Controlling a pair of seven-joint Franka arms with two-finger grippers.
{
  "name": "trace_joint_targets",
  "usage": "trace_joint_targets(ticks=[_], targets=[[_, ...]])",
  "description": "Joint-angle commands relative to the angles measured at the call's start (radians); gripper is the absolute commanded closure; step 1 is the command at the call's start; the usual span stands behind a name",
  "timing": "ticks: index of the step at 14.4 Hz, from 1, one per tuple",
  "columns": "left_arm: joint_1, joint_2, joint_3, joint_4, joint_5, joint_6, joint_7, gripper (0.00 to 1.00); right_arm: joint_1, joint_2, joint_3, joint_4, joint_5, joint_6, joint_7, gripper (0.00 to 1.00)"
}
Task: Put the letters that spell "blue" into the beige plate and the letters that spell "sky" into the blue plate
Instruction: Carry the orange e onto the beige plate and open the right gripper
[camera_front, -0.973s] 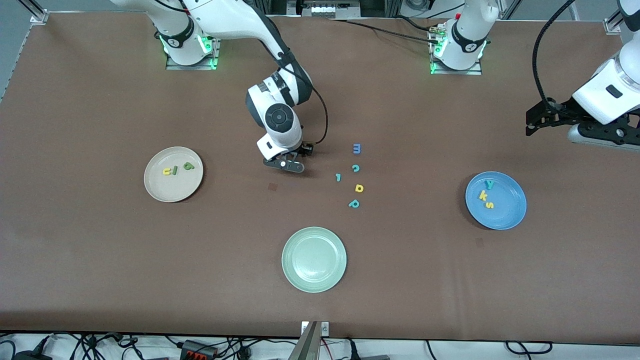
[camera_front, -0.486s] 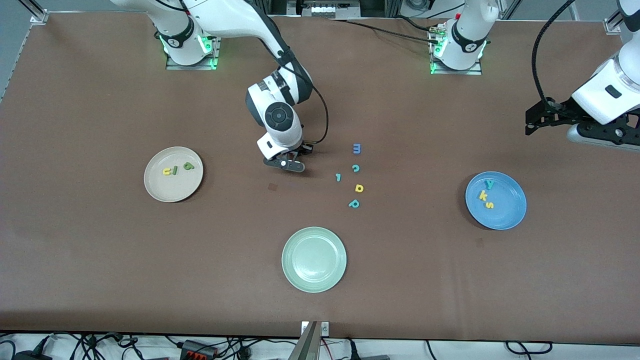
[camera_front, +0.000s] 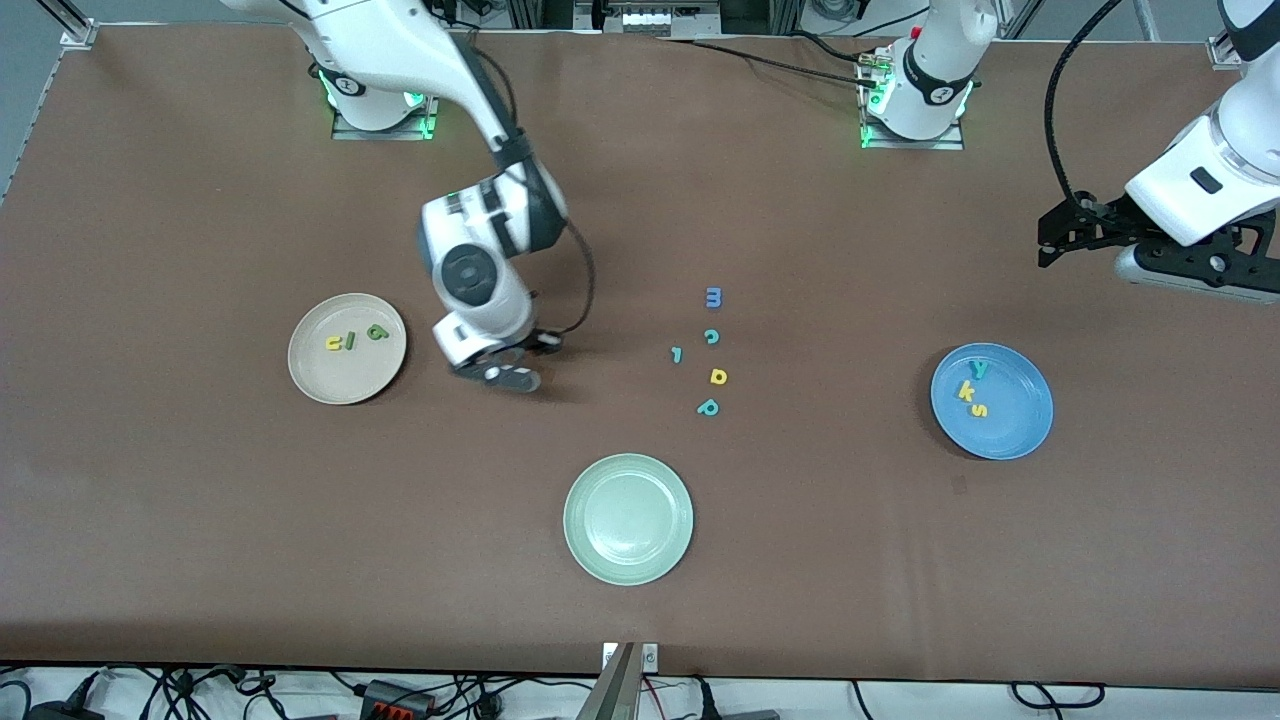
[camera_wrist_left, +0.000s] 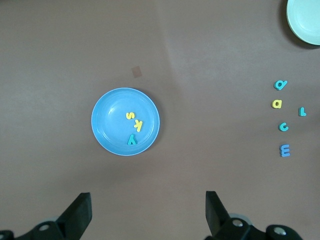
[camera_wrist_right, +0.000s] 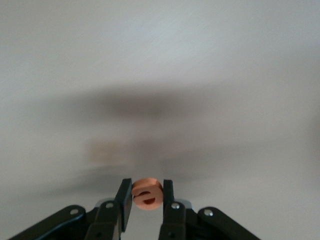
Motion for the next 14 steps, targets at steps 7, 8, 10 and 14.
trace_joint_targets(ticks=[7,8,10,14], targets=[[-0.007,0.012,0.003,0.034,0.006,-0.026,0.0,0.0,-0.185,-0.06,-0.207,-0.082,0.002,-0.256,-0.599,0.85],[-0.007,0.012,0.003,0.034,0.006,-0.026,0.0,0.0,-0.2,-0.06,-0.207,-0.104,0.002,-0.248,-0.619,0.84],[-0.007,0.012,0.003,0.034,0.006,-0.026,0.0,0.0,-0.202,-0.059,-0.207,-0.137,0.005,-0.246,-0.626,0.78],[-0.006,0.014,0.003,0.034,0.006,-0.026,-0.003,0.0,-0.208,-0.069,-0.213,-0.103,0.01,-0.301,-0.607,0.0]])
